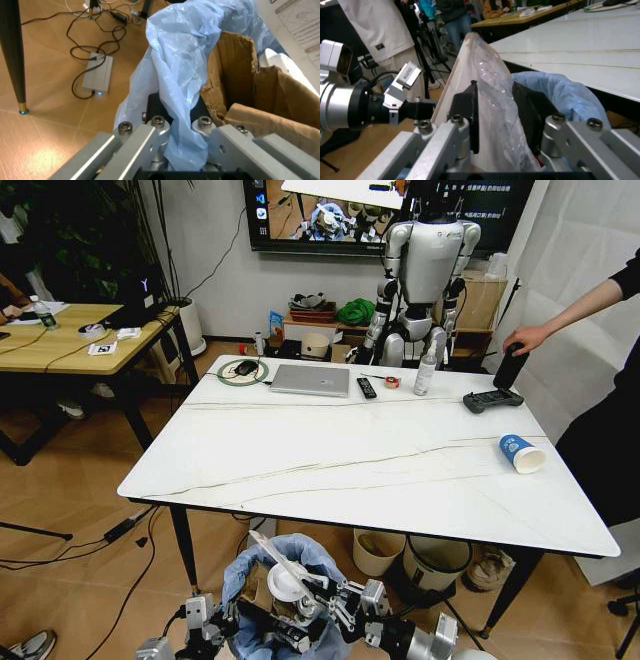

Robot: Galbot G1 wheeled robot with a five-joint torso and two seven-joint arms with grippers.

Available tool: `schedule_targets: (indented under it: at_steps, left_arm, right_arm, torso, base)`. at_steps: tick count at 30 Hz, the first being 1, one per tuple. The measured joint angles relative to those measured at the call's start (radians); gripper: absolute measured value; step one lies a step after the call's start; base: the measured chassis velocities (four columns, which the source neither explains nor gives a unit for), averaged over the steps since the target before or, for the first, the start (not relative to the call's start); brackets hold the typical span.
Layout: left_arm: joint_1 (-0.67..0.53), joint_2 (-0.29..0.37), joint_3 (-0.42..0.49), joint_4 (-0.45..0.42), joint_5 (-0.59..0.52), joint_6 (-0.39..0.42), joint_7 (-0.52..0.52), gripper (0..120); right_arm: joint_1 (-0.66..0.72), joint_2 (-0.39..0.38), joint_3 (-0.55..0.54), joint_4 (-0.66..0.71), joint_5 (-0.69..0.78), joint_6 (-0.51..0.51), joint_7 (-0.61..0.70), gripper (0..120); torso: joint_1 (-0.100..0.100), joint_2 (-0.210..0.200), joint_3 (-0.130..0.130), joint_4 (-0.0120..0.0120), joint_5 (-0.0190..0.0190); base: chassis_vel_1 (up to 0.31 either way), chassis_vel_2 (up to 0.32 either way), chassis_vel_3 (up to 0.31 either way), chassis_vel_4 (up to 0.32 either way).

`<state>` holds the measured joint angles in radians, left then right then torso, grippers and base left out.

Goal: Pick up the trash bin and place the trash from the table into it.

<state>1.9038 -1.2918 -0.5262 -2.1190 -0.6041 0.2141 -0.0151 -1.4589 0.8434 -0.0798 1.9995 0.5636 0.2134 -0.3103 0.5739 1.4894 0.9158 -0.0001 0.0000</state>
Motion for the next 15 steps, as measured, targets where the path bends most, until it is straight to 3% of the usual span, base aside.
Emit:
schedule_targets:
  at_steps: [15]
  left_arm:
    - [-0.013,0.002,-0.007,-0.002,-0.018,0.005,-0.016,0]
  right_arm:
    - [-0.032,-0.008,0.011,0.016,-0.021,0.018,-0.003,83]
  torso:
    - [0.000,0.000,0.000,0.0000,0.0000]
  base:
    - [0.000,0.000,0.000,0.000]
